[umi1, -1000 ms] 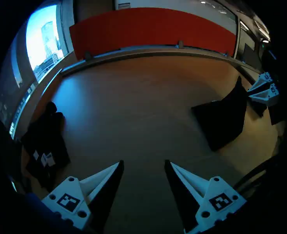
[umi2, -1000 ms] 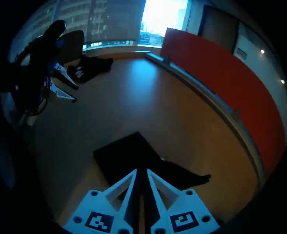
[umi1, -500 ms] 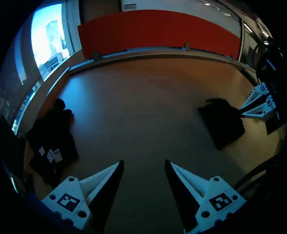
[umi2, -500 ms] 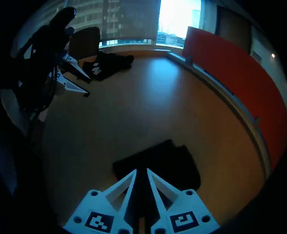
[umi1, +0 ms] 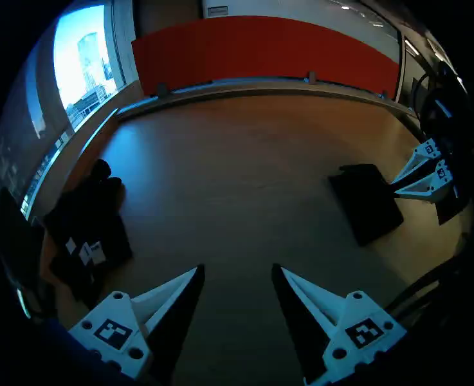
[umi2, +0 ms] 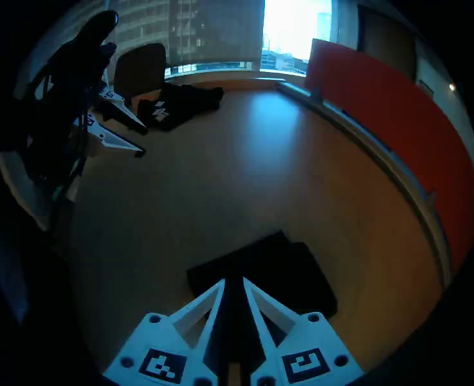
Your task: Fold towel
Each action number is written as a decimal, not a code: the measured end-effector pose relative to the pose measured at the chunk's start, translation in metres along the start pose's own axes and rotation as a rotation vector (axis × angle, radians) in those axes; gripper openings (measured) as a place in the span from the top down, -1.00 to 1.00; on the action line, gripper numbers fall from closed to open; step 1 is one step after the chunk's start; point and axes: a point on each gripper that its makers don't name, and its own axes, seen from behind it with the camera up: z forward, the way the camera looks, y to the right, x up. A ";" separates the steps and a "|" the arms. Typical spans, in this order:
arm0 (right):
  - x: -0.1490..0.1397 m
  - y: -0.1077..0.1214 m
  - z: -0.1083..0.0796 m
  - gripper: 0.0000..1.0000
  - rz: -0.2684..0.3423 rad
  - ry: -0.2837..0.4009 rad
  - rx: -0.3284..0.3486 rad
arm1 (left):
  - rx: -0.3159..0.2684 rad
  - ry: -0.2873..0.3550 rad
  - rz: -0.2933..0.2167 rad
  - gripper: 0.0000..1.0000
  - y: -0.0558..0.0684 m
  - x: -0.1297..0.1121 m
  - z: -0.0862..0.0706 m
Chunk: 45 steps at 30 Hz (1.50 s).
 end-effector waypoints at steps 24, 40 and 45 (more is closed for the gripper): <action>-0.017 0.012 -0.010 -0.22 0.039 -0.008 -0.046 | 0.000 0.006 0.002 -0.53 0.003 0.002 -0.003; -0.090 0.007 -0.029 -0.31 0.115 -0.104 -0.078 | -0.003 0.007 0.023 -0.53 0.005 0.003 -0.003; -0.100 0.009 -0.032 -0.31 0.133 -0.116 -0.088 | -0.008 0.007 0.029 -0.53 0.007 0.005 -0.002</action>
